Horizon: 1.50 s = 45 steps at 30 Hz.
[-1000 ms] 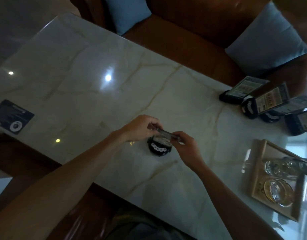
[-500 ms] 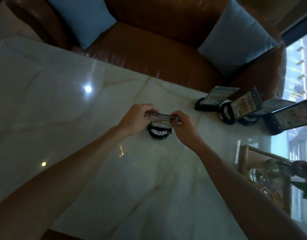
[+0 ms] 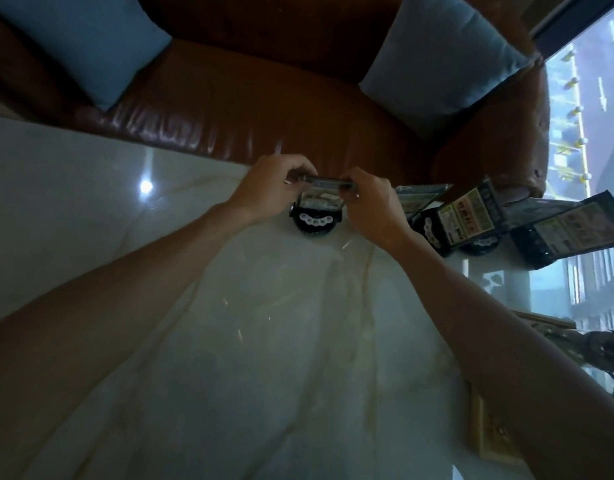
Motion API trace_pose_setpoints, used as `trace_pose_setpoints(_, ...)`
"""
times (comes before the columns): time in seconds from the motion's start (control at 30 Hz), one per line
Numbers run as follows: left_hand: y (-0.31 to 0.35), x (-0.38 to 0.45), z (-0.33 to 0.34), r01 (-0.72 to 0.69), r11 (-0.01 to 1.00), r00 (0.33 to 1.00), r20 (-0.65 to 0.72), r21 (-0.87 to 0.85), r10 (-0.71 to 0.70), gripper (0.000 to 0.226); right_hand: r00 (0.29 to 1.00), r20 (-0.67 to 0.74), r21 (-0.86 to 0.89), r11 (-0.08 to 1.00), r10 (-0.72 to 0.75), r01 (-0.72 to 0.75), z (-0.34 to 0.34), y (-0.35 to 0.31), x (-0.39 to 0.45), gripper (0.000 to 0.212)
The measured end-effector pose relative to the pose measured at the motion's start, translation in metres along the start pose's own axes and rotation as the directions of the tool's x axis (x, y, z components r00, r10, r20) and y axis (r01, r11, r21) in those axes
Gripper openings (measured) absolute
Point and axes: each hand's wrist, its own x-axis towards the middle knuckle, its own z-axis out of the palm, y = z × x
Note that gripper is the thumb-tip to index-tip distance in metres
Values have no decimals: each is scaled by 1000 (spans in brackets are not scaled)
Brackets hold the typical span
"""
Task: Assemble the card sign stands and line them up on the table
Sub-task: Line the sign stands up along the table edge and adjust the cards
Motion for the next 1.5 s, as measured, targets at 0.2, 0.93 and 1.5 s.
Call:
trace_pose_setpoints(0.2, 0, 11, 8, 39, 999, 999, -36, -34, -40, 19, 1000, -6, -34, 999, -15, 15, 2, 5, 8, 21)
trace_pose_setpoints(0.93, 33, 18, 9, 9, 988, 1000, -25, 156, -5, 41, 992, 22, -358, 926, -120, 120, -85, 69, -21, 42)
trace_pose_setpoints(1.5, 211, 76, 105, -252, 967, 962, 116, 30, 247, 29, 877, -453, -270, 913, 161, -307, -222, 214, -81, 33)
